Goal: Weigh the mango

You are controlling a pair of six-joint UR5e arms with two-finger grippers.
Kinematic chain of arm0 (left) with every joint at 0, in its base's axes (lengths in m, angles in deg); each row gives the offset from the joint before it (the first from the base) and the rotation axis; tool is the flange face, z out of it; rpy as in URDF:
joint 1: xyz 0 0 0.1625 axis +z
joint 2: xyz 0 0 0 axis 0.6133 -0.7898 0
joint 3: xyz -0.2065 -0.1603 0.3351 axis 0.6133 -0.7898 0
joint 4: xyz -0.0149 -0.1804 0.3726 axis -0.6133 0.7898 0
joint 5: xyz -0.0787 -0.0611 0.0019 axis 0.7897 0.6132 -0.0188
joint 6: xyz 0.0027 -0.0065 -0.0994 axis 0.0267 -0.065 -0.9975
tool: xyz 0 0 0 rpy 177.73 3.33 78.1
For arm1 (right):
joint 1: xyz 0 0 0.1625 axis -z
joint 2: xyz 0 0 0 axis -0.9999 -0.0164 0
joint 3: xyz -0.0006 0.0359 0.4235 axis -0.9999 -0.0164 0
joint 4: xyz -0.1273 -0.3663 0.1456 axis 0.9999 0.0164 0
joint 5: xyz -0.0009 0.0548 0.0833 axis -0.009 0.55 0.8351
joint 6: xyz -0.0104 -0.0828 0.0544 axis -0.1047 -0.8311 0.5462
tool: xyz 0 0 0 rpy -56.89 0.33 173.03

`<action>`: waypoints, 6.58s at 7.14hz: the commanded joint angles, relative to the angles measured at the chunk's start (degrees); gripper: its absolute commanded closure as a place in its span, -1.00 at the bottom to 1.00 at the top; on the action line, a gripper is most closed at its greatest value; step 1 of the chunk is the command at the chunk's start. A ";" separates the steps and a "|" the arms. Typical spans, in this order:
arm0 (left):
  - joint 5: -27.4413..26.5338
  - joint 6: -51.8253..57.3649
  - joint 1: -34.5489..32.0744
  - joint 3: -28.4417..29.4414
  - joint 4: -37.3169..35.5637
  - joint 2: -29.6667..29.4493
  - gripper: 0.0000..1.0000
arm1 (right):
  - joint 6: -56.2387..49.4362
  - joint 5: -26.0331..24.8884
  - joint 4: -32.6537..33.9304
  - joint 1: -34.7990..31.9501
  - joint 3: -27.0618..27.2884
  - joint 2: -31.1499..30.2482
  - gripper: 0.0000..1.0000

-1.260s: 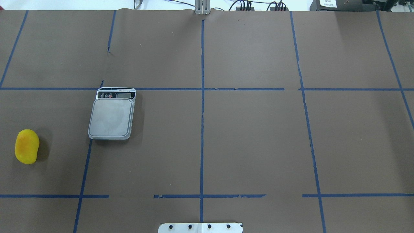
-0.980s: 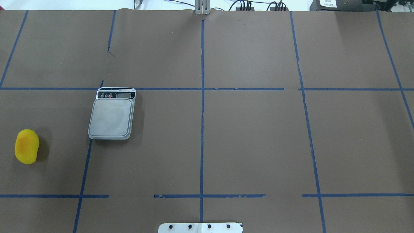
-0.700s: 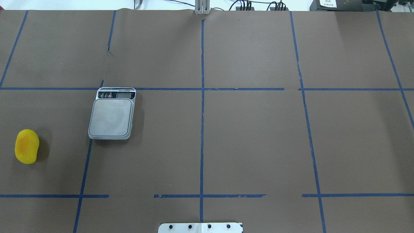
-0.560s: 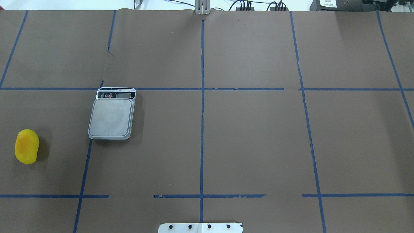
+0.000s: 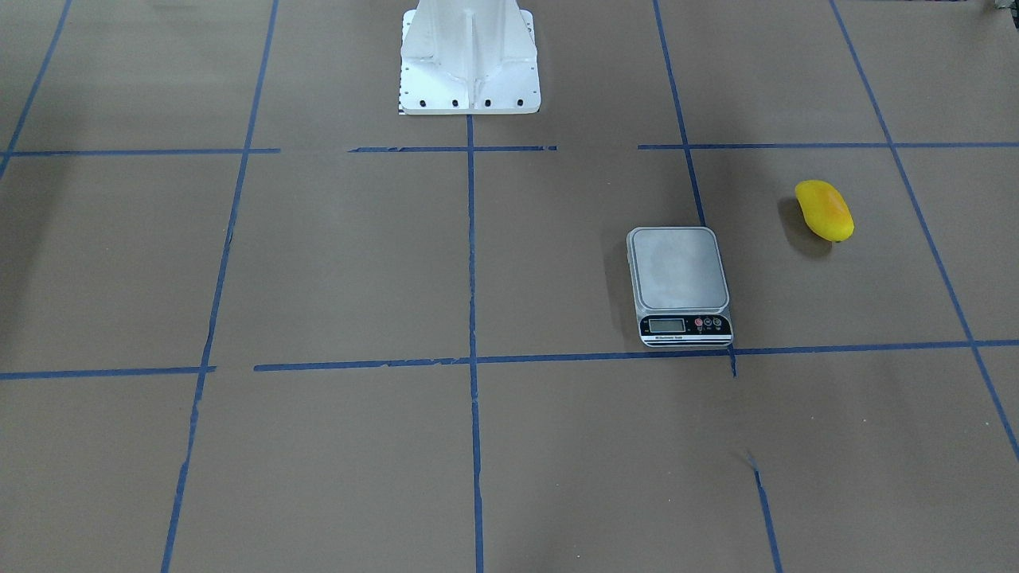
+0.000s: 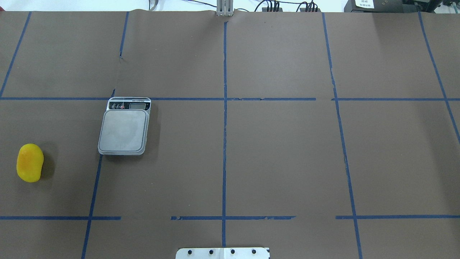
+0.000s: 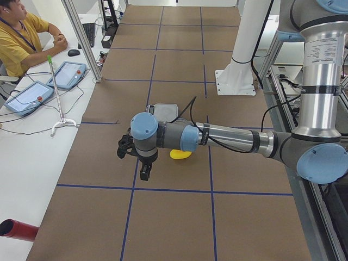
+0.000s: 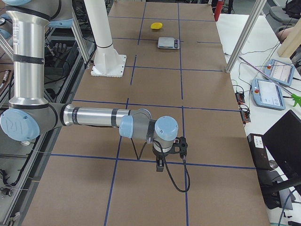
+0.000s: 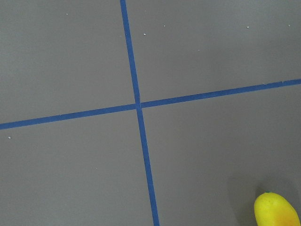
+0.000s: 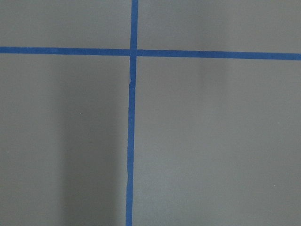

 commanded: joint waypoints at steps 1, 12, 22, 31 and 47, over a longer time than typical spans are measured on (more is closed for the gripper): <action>-0.33 -18.14 6.10 -4.13 3.59 0.05 -1.00 | 0.00 0.00 0.00 0.00 0.00 0.00 -1.00; -18.61 -62.54 42.09 0.51 38.95 9.28 -1.00 | 0.00 0.00 0.00 0.00 0.00 0.00 -1.00; -17.73 -62.54 43.33 -7.03 37.73 8.32 1.00 | 0.00 0.00 0.00 0.00 0.00 0.00 -1.00; -17.56 -63.24 43.32 2.95 17.51 -20.77 1.00 | 0.00 0.00 0.00 0.00 0.00 0.00 -1.00; -3.32 5.31 0.87 -1.07 5.27 4.43 -1.00 | 0.00 0.00 0.00 0.00 0.00 0.00 -1.00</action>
